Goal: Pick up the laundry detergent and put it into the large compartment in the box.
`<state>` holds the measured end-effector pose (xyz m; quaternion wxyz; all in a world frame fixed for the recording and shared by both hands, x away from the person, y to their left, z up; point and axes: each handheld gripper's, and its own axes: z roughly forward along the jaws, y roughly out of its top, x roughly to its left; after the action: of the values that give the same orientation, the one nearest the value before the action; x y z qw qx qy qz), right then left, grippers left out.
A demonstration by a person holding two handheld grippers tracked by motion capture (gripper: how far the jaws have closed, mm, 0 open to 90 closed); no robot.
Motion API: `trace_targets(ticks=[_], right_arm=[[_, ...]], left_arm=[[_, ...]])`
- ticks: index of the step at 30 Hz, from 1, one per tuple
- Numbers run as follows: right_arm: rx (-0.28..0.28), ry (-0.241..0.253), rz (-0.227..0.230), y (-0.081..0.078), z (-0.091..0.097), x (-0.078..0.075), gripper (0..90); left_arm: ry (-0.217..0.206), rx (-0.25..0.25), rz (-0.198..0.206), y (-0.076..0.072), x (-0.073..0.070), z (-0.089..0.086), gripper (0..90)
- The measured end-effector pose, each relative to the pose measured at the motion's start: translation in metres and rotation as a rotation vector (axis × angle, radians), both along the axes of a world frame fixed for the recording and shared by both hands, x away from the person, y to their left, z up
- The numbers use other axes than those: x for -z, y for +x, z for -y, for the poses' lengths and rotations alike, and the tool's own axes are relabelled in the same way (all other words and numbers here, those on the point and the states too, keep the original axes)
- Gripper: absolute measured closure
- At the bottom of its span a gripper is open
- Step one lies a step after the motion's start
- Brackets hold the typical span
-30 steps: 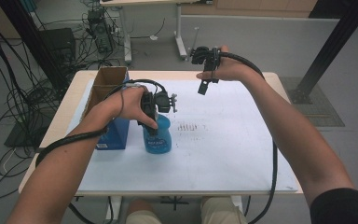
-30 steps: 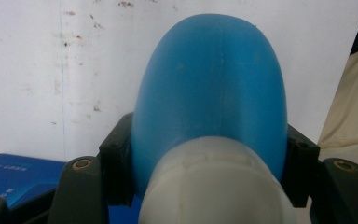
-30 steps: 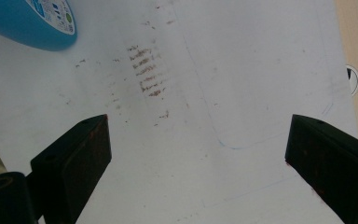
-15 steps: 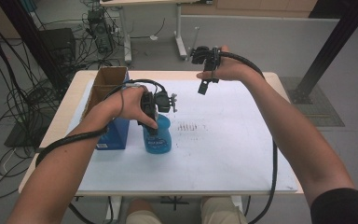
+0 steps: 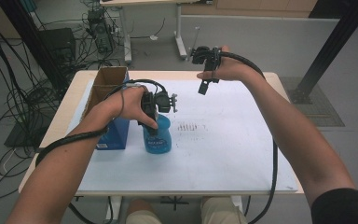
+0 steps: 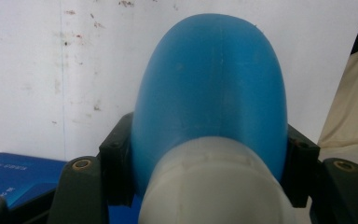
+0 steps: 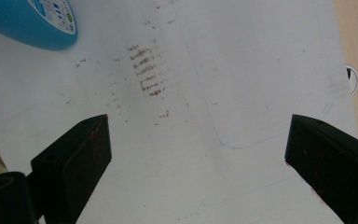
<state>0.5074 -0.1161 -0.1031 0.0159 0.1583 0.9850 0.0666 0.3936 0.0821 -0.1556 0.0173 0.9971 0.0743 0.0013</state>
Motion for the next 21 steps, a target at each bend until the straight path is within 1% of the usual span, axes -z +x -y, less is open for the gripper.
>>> trace_targets(ticks=[3,6,9,11,12,21], right_arm=[[-0.006,-0.005,0.000,0.0009,-0.0004,0.0001,6.8],[-0.001,-0.006,-0.003,0.0007,-0.0007,-0.0001,6.8],[-0.001,0.001,0.000,-0.0002,0.0000,0.0002,6.8],[-0.001,-0.003,-0.002,0.0001,-0.0006,-0.0001,6.8],[-0.004,0.005,0.002,-0.0002,0.0006,0.0008,6.8],[-0.005,0.002,0.003,-0.0007,0.0004,0.0012,6.5]], left_arm=[[0.001,-0.001,-0.001,0.0000,-0.0001,-0.0002,37.4],[0.001,-0.001,-0.001,0.0001,0.0000,0.0000,37.4],[0.001,-0.001,0.000,0.0002,0.0000,0.0004,37.4],[0.003,0.000,0.000,-0.0001,-0.0001,0.0006,37.4],[0.003,-0.001,0.000,-0.0003,-0.0001,0.0004,37.4],[0.005,-0.005,-0.001,-0.0005,-0.0003,0.0004,37.4]])
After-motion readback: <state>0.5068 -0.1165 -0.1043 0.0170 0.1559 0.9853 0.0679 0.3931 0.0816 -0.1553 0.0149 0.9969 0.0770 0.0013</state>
